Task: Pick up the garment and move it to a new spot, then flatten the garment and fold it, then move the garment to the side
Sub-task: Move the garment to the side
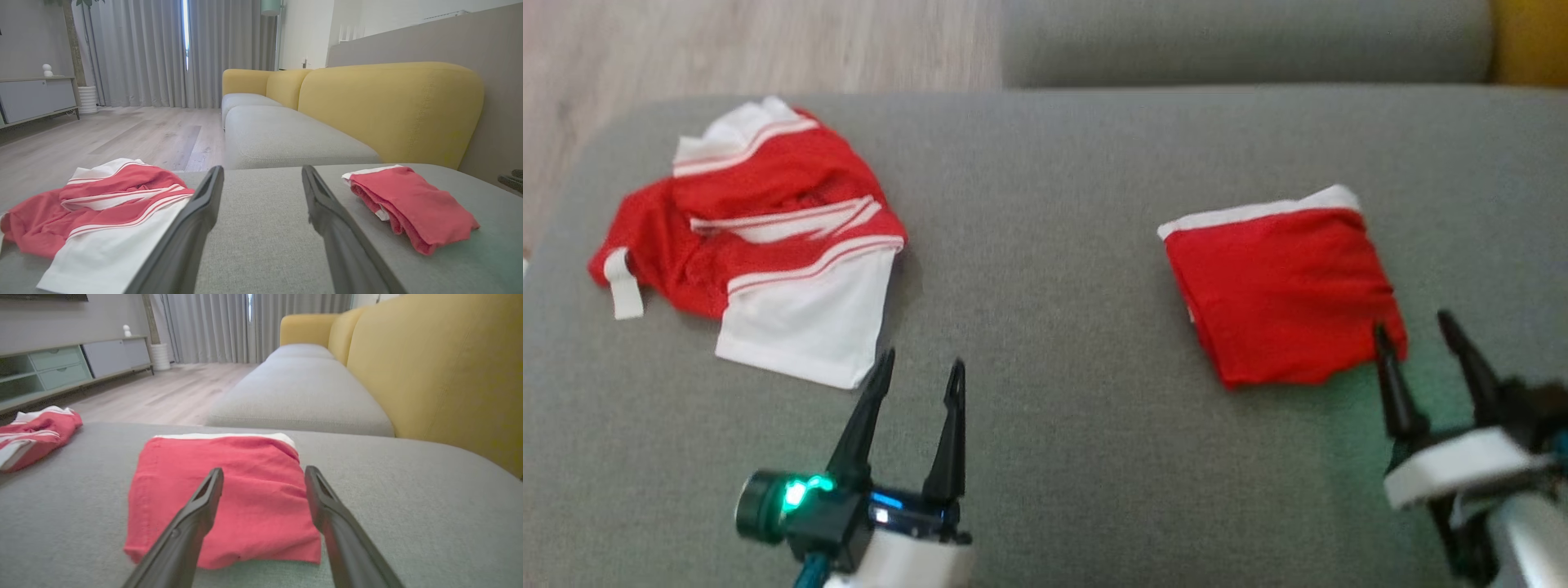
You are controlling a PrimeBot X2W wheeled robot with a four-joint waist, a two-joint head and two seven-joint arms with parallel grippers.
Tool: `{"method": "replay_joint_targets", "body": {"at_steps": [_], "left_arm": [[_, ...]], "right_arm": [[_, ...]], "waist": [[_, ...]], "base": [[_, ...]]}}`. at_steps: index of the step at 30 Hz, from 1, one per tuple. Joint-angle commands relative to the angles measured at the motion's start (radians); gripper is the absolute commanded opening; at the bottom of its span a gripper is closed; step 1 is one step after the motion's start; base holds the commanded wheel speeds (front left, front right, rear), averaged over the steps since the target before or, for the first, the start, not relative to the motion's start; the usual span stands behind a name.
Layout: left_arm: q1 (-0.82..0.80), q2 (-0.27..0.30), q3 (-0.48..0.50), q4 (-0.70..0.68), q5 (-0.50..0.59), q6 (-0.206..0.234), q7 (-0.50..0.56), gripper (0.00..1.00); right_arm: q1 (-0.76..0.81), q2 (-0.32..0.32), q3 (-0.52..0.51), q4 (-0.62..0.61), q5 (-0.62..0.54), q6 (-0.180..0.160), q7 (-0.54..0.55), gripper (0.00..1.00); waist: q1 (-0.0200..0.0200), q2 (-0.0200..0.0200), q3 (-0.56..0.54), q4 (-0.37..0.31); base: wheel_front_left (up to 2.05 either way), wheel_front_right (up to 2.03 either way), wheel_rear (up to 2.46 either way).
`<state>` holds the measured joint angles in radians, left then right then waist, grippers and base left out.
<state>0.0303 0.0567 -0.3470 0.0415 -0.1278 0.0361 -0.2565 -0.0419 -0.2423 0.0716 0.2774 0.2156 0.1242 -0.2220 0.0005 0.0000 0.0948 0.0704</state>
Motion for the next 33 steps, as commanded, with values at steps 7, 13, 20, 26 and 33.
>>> {"method": "replay_joint_targets", "body": {"at_steps": [7,13,20,26,33], "left_arm": [[-0.104,-0.006,-0.01,-0.034,-0.01,0.026,-0.005,1.0],[-0.139,-0.006,-0.039,-0.032,-0.014,0.041,-0.005,1.0],[-0.163,-0.006,-0.057,-0.026,-0.012,0.049,-0.005,1.0],[-0.18,-0.006,-0.057,-0.025,-0.012,0.056,-0.005,1.0],[-0.197,-0.006,-0.051,-0.028,-0.009,0.038,-0.005,1.0]], "right_arm": [[-0.191,-0.102,0.017,0.102,0.109,0.007,0.128,1.0],[-0.293,-0.162,0.046,0.225,0.142,0.007,0.195,1.0],[-0.374,-0.171,0.14,0.358,0.196,0.007,0.26,0.69],[-0.44,-0.186,0.196,0.41,0.26,0.007,0.231,0.0],[-0.523,-0.28,0.172,0.465,0.224,0.007,0.186,0.0]], "waist": [[-0.0005,0.0,0.1,0.033],[-0.0005,0.0,0.137,0.052],[-0.0005,0.0,0.175,0.057],[-0.0005,0.0,0.199,0.032],[-0.0005,0.0,0.25,-0.041]], "base": [[0.0,0.0,0.0],[0.0,0.0,0.0],[0.0,0.0,0.0],[0.0,0.0,0.0],[0.0,0.0,0.0]]}}
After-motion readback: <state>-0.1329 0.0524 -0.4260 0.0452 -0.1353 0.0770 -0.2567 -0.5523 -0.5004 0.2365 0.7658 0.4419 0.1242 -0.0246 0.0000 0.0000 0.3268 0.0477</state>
